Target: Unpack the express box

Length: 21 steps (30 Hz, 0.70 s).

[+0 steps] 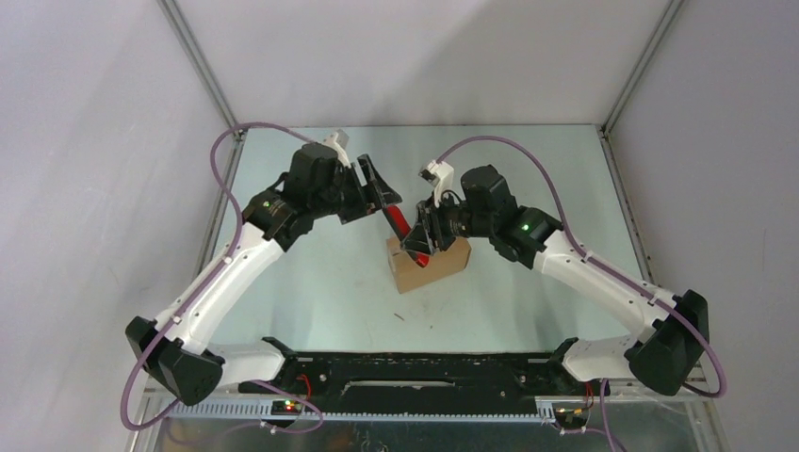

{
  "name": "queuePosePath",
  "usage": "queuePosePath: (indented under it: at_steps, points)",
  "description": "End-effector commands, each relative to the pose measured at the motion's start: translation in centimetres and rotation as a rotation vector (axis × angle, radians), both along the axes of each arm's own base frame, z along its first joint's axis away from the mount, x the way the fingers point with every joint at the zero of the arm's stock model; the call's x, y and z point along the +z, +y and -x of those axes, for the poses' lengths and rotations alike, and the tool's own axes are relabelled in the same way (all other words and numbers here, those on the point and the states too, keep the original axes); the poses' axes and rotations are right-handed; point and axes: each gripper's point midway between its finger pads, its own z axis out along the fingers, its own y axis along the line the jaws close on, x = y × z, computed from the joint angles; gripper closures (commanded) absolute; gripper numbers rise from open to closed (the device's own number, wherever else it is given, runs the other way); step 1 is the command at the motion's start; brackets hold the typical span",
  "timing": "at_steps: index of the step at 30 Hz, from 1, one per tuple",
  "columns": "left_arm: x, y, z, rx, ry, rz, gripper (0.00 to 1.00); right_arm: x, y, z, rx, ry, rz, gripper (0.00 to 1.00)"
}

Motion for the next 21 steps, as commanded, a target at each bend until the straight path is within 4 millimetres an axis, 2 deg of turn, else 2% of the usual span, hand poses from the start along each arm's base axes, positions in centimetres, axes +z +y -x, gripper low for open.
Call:
queuePosePath:
  at_steps: [1, 5, 7, 9, 10, 11, 12, 14, 15, 17, 21]
  points:
    - [-1.8, -0.9, 0.9, 0.007, 0.074, -0.013, 0.25, 3.0, 1.3, -0.5, 0.031, -0.096, -0.057, 1.0]
    - [-3.0, -1.6, 1.2, 0.007, 0.128, 0.001, 0.32, 2.6, 1.5, -0.7, 0.033, -0.098, -0.043, 1.0]
    - [-3.4, -1.7, 1.3, 0.014, 0.149, 0.004, 0.43, 2.5, 1.6, -0.8, 0.035, -0.104, -0.034, 1.0]
    - [-3.8, -1.7, 1.3, 0.027, 0.171, 0.003, 0.64, 2.2, 1.7, -1.0, 0.029, -0.111, -0.011, 1.0]
    - [-4.0, -1.6, 1.4, 0.038, 0.185, -0.001, 0.78, 1.9, 1.7, -1.1, 0.02, -0.121, 0.013, 0.93]
    - [-4.1, -1.5, 1.5, 0.046, 0.194, -0.001, 0.9, 1.8, 1.8, -1.1, 0.01, -0.138, 0.033, 0.8]
    - [-4.3, -1.3, 1.5, 0.059, 0.207, -0.009, 0.98, 1.6, 1.8, -1.2, -0.01, -0.162, 0.055, 0.63]
    - [-4.5, -1.1, 1.8, 0.082, 0.232, -0.012, 1.0, 1.4, 1.6, -1.5, -0.068, -0.236, 0.118, 0.32]
    - [-4.5, -1.0, 1.8, 0.093, 0.245, -0.012, 1.0, 1.3, 1.6, -1.5, -0.099, -0.286, 0.157, 0.23]
    - [-4.8, -0.7, 2.0, 0.113, 0.281, -0.038, 1.0, 1.3, 1.2, -1.8, -0.201, -0.413, 0.257, 0.13]
    - [-4.0, -0.4, 2.0, 0.145, 0.303, -0.045, 1.0, 1.1, 0.7, -2.0, -0.323, -0.653, 0.461, 0.1]
